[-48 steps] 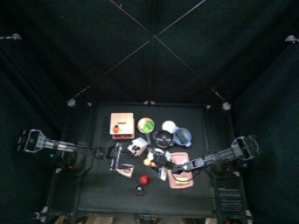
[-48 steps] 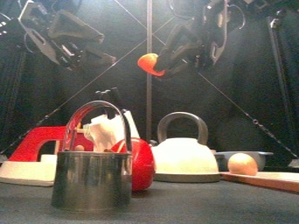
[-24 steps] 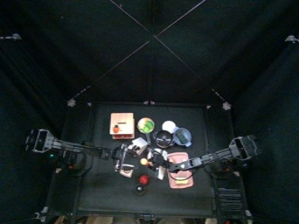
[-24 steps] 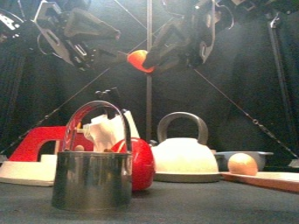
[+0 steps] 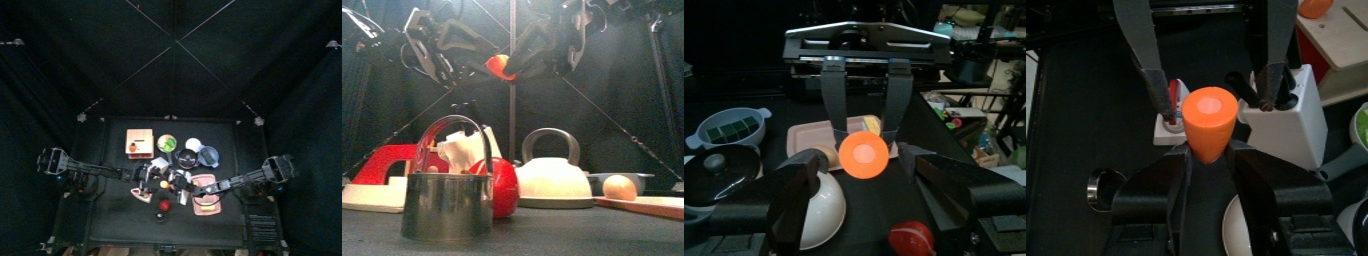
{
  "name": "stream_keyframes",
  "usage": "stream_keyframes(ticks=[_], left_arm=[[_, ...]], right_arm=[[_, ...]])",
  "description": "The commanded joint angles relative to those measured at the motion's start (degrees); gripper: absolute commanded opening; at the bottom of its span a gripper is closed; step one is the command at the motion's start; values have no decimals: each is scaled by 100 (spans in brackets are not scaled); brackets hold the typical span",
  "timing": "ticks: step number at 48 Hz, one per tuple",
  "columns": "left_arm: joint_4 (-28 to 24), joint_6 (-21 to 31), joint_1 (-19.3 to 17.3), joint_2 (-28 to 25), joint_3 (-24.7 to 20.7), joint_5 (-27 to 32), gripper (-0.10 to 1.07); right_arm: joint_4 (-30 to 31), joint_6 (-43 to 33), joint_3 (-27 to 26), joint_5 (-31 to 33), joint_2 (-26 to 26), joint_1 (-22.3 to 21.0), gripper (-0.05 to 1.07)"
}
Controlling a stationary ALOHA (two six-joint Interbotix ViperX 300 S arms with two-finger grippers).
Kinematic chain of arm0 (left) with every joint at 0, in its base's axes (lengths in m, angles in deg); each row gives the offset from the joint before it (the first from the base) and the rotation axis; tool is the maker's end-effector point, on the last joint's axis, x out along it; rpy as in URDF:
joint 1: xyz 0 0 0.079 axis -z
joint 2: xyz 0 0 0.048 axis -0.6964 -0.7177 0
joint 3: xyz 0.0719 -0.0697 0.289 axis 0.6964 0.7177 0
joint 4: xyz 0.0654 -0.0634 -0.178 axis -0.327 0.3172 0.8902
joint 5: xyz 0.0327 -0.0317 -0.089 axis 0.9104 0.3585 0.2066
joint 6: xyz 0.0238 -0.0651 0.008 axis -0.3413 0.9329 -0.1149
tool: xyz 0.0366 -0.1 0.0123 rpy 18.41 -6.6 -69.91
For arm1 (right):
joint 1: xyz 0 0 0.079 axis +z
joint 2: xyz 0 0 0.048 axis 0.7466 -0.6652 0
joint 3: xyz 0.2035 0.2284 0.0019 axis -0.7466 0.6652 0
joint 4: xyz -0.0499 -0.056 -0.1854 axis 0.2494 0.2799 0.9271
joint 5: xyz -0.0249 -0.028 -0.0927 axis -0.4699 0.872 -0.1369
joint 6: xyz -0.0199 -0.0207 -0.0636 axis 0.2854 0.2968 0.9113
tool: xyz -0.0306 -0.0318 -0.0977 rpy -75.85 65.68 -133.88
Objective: Hand over carrot bottom
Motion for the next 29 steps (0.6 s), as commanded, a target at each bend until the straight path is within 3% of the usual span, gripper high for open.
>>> stream_keyframes(ticks=[1,29], left_arm=[[9,-18,-18,18,-105,-62,97],[9,-18,-18,9,-123,-62,96]], right_arm=[[18,9,-132,-9,105,-35,71],[105,9,-158,0,141,-97,71]])
